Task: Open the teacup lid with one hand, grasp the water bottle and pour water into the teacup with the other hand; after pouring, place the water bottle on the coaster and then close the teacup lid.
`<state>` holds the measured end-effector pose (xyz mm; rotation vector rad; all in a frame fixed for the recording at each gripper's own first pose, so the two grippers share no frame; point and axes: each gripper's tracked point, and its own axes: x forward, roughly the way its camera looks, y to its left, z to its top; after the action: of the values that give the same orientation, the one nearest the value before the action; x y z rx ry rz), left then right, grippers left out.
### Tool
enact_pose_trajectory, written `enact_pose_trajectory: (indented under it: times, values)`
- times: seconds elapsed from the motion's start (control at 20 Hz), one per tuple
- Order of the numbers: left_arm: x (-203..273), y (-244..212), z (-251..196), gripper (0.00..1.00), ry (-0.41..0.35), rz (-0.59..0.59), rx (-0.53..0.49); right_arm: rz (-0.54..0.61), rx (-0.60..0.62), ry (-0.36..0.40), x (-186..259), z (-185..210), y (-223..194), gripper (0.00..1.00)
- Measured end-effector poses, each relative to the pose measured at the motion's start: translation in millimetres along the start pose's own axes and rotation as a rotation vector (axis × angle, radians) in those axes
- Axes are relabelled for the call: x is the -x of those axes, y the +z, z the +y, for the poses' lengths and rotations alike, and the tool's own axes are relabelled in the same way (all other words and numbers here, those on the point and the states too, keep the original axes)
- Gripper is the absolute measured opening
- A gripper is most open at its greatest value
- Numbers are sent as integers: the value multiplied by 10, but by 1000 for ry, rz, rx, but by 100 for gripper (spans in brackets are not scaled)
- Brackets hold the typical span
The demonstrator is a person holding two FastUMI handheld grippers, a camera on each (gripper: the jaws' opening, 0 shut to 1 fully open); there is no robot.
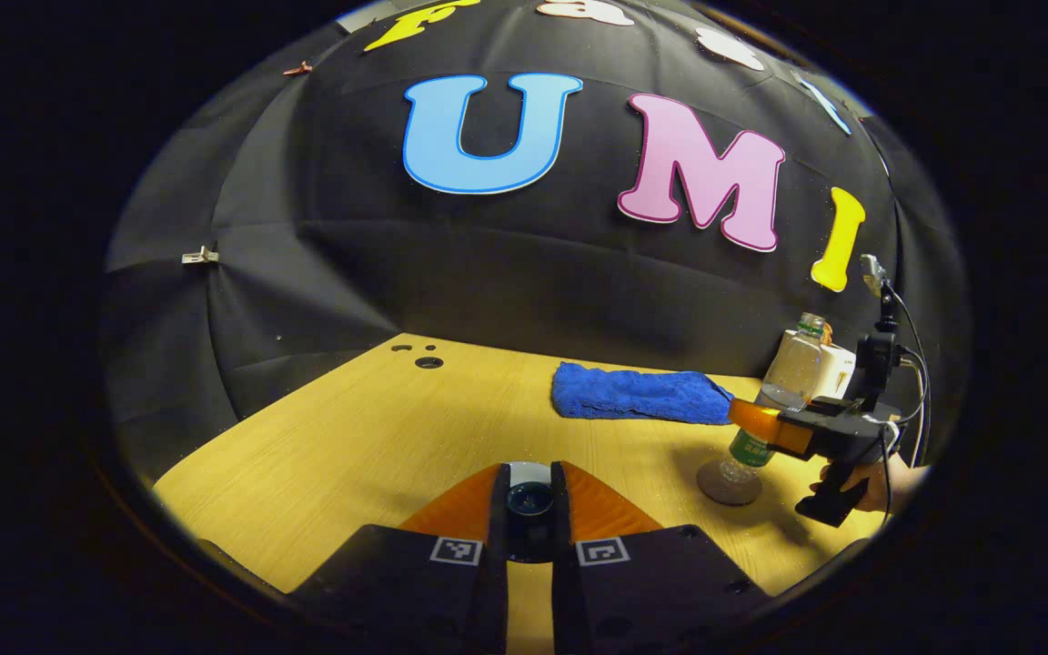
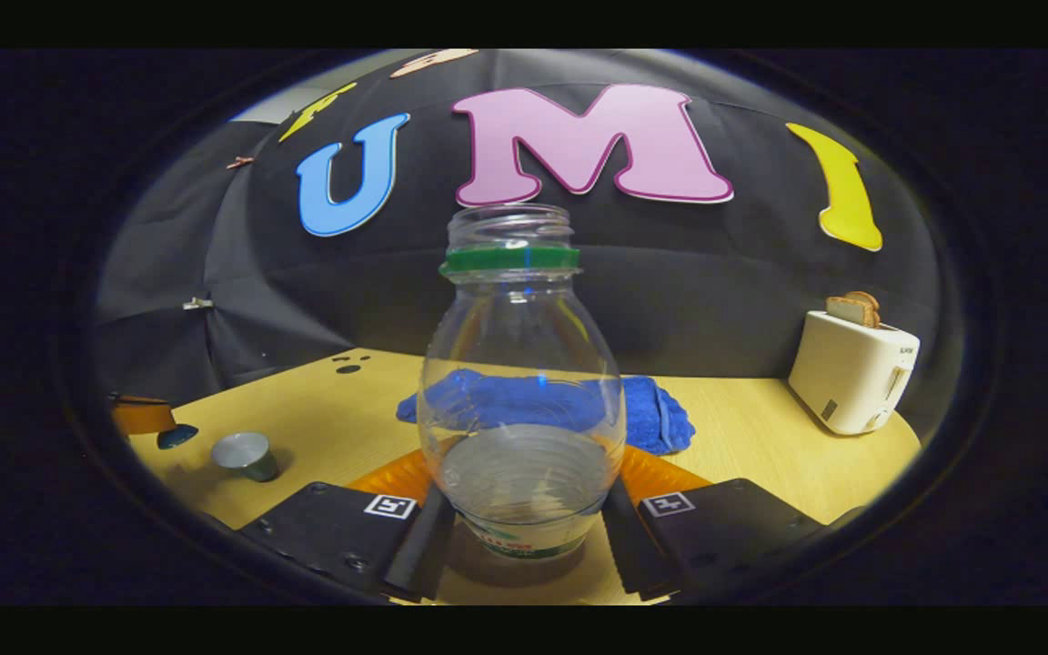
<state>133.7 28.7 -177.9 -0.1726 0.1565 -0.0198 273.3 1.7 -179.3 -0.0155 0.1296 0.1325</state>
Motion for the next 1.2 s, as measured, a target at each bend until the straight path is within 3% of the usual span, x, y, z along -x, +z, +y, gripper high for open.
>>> enact_pose_trajectory:
  times: [0.3, 0.35, 0.45, 0.9, 1.2]
  values:
    - [20, -1, -74, 23, -12, -4, 0, 7, 32, 1, 74, 83, -110, 77]
    - [13, -4, -74, 23, -10, -6, 3, 15, 36, -4, 97, 73, -152, 81]
    - [18, 13, -67, 23, -5, -8, 3, 24, 43, -15, 153, 67, -182, 100]
    - [-107, 211, 78, 23, 51, -77, -89, 66, 40, -1, 481, 178, -314, 96]
    - [-508, 49, 116, 27, 71, -84, -79, 164, 26, -49, 857, -71, -595, 98]
